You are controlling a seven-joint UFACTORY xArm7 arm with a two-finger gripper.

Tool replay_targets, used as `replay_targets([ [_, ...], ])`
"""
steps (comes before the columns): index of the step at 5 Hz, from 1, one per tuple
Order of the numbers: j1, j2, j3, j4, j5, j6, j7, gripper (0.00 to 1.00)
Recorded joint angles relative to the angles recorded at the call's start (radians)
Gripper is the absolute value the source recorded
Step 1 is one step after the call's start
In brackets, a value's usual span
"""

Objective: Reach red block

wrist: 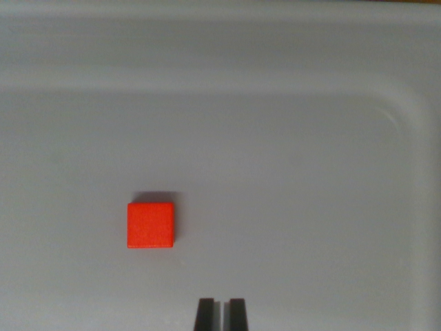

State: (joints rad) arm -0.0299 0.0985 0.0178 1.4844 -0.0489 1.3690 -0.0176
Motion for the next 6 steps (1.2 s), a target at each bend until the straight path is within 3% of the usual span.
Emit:
replay_targets([
  [1, 0.0, 0.0, 0.0, 0.0, 0.0, 0.0, 0.0, 0.0],
  [2, 0.0042, 0.027, 0.004, -0.024, -0.0008, -0.044, 0.005, 0.0],
  [3, 0.0042, 0.027, 0.004, -0.024, -0.0008, -0.044, 0.005, 0.0],
  [4, 0.0083, 0.054, 0.007, -0.049, -0.0015, -0.087, 0.009, 0.0],
  [5, 0.0083, 0.054, 0.007, -0.049, -0.0015, -0.087, 0.009, 0.0],
  [6, 0.0127, 0.083, 0.011, -0.075, -0.0023, -0.134, 0.014, 0.0],
])
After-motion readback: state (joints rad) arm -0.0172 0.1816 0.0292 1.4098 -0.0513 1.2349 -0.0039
